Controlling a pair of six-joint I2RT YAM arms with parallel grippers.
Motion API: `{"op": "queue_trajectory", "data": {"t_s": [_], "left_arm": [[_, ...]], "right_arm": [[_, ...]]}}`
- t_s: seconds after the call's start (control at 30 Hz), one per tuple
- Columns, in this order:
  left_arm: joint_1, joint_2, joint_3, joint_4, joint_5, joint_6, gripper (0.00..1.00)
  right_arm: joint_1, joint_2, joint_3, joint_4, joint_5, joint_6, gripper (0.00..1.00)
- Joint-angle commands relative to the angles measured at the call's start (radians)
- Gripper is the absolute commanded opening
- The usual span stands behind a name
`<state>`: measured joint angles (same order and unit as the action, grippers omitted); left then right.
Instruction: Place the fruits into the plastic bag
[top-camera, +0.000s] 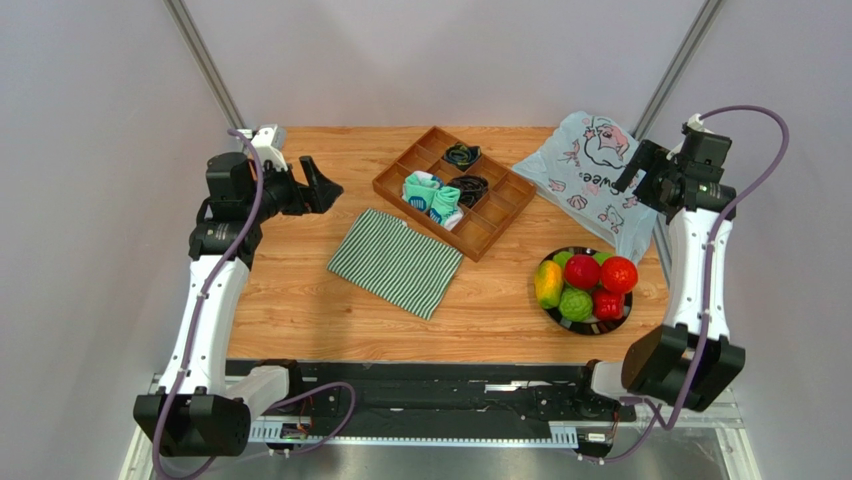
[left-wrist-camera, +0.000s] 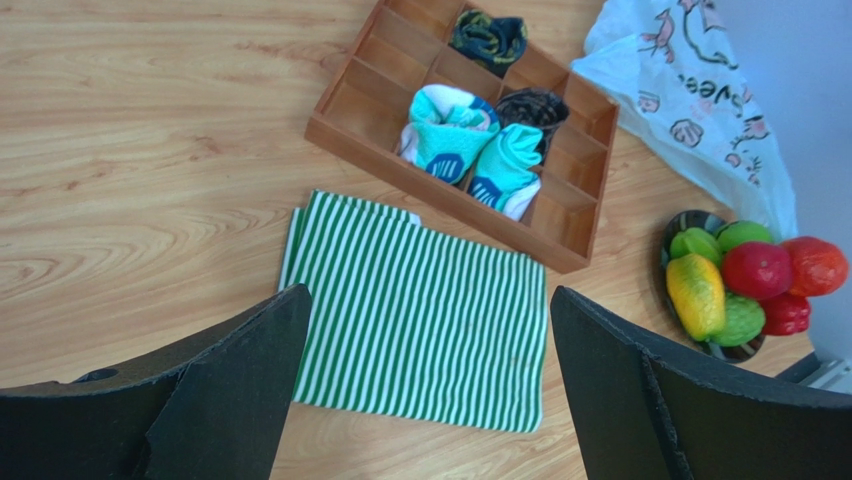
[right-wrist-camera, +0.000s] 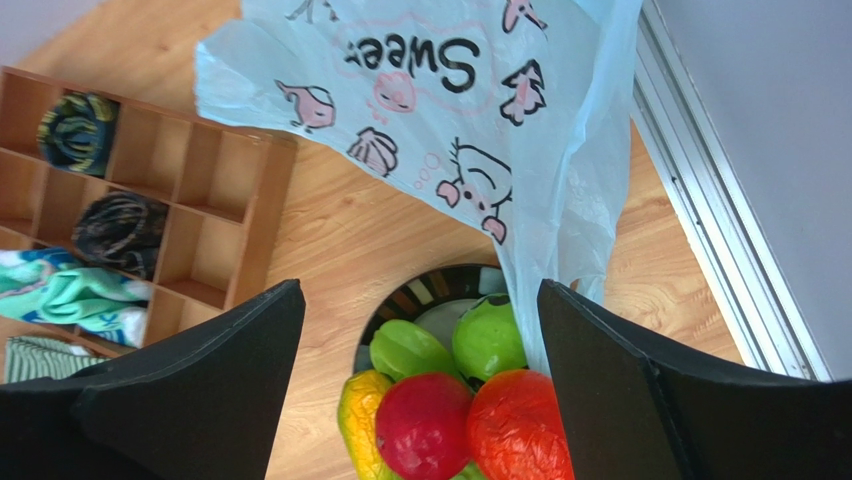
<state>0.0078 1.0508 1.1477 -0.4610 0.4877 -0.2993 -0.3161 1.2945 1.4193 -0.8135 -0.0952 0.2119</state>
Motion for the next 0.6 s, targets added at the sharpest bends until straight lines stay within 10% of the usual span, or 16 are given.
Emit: {"op": "queue_trajectory", "data": {"t_s": [0.0,0.57], "left_arm": [[-0.002,0.035,0.02,0.042,0.005,0.089,0.99],[0.0,0.051,0.009,-0.007,0.009,0.112,0.99]], "right_arm": [[-0.017,0.113,0.084,-0.006,0.009,-0.078,0.91],[-0.064,0.422,0.099,-0.026,0.083,-0.128,0.89]]}}
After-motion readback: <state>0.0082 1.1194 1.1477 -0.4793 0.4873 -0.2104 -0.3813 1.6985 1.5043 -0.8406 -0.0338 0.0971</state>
